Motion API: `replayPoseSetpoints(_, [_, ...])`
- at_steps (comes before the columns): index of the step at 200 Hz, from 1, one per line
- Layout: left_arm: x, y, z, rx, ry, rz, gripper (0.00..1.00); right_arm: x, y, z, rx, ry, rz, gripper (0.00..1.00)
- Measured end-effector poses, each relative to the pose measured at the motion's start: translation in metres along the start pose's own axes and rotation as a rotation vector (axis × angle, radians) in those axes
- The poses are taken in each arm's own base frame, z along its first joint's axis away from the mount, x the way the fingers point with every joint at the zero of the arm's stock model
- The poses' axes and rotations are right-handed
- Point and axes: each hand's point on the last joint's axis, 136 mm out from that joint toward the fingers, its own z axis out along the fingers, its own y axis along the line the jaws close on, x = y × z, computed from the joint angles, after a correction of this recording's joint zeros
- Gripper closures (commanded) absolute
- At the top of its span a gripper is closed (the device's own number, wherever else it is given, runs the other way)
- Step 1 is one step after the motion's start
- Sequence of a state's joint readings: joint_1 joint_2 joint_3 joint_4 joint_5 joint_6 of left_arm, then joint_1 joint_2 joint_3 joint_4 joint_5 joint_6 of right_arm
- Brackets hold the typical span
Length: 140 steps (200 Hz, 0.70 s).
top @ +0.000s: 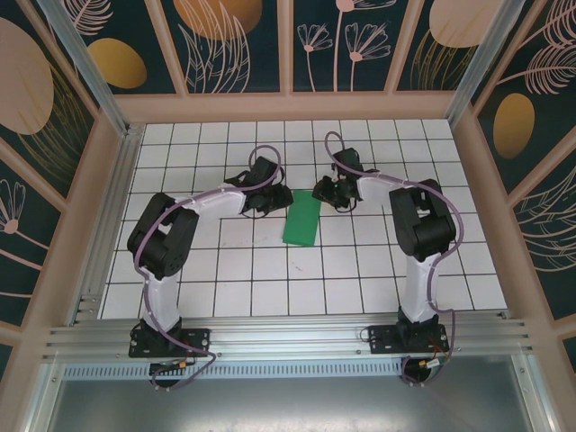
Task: Fold a paper plane with a square sheet of paper (pick it up from the middle)
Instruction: First fold in half a square sheet of paper at the center of the table.
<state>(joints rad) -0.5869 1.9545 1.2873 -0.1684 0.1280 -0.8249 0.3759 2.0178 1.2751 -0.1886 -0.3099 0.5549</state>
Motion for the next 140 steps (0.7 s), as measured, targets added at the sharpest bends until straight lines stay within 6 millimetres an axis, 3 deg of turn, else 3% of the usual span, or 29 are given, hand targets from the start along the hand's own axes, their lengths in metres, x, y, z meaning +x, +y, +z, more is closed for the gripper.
replayPoseSetpoints(39, [-0.011,-0.002,-0.011,0.011,-0.035,-0.013,0.6,0.001,0.016,0.011,-0.013,0.013,-0.063,0.7])
replayPoseSetpoints(82, [-0.013,-0.006,-0.012,0.029,-0.036,-0.016,0.61,0.008,0.024,0.012,-0.042,0.033,-0.091,0.55])
replayPoseSetpoints(108, [-0.012,-0.019,-0.009,0.086,-0.01,-0.009,0.64,0.005,0.007,-0.011,-0.033,0.003,-0.053,0.52])
replayPoseSetpoints(140, [-0.018,-0.046,0.008,0.178,0.029,0.016,0.72,-0.001,-0.008,-0.052,-0.035,-0.066,-0.014,0.58])
